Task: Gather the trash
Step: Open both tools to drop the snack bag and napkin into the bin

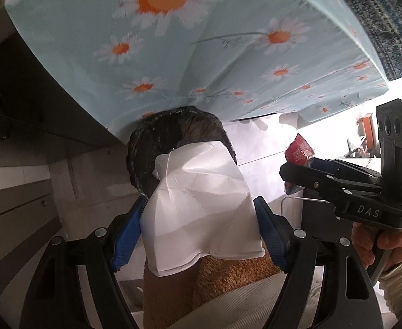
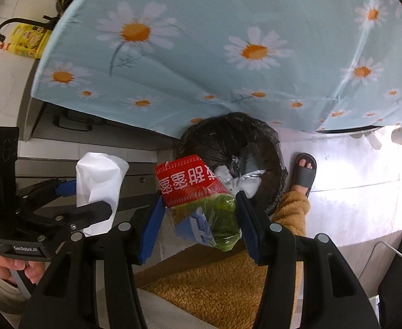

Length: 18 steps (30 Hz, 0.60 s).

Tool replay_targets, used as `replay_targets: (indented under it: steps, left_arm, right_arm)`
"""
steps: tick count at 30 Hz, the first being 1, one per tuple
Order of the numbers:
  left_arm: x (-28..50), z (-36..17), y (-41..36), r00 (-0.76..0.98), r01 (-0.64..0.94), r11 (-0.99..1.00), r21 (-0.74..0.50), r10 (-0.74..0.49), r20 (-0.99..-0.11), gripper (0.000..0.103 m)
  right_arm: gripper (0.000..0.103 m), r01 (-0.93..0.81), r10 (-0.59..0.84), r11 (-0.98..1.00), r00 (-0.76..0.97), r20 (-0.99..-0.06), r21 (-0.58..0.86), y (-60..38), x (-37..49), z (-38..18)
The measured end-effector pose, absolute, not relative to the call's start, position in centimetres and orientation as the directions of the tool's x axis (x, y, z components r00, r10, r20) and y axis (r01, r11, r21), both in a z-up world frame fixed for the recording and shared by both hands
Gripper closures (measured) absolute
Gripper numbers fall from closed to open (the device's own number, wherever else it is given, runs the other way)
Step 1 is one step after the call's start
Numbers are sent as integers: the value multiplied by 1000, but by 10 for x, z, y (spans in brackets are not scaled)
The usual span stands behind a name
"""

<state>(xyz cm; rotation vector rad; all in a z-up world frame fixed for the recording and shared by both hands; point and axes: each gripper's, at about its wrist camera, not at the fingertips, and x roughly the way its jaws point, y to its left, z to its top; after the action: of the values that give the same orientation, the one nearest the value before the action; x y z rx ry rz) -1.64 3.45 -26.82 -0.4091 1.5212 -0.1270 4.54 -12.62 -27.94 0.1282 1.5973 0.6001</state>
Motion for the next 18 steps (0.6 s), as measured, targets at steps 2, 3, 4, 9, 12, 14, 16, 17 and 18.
replay_targets:
  steps: [2,3,4,9,12,14,16,17,18]
  left_arm:
    - [-15,-272,34,46,-172,926,-336,-333,-942,27]
    - [-14,-273,30,45,-171,927,-335,-332,-942,27]
    - [-14,-275,29,42,-169,928,-333,-331,-943,27]
    - [-12,-280,28,34,-170,928,-332,-331,-943,27]
    - [-9,-281,28,32,-174,928,-330,-330,-944,26]
    - [-7,-282,33,37,-197,925,-326,-326,-945,18]
    - [-6,-284,36,35,-210,924,-321,-321,-947,15]
    - [-6,-285,39,36,-215,924,-317,-317,-948,15]
    - [-6,-285,41,38,-220,923,-315,-314,-949,15]
  right_arm:
    - [50,-257,434,852,-143,-890,457,-126,44,-283]
    - [50,-255,434,852,-146,-889,457,-126,44,-285]
    - [50,-253,433,853,-147,-889,457,-126,44,-286]
    - [48,-226,447,854,-144,-883,469,-129,45,-289]
    - [35,-224,466,846,-128,-875,483,-129,47,-286]
    - [34,-230,465,848,-108,-879,477,-129,48,-281]
    - [34,-212,466,853,-104,-879,477,-131,50,-281]
    - [34,-208,465,854,-102,-879,476,-132,51,-281]
    - [34,-206,467,854,-99,-879,477,-133,52,-280]
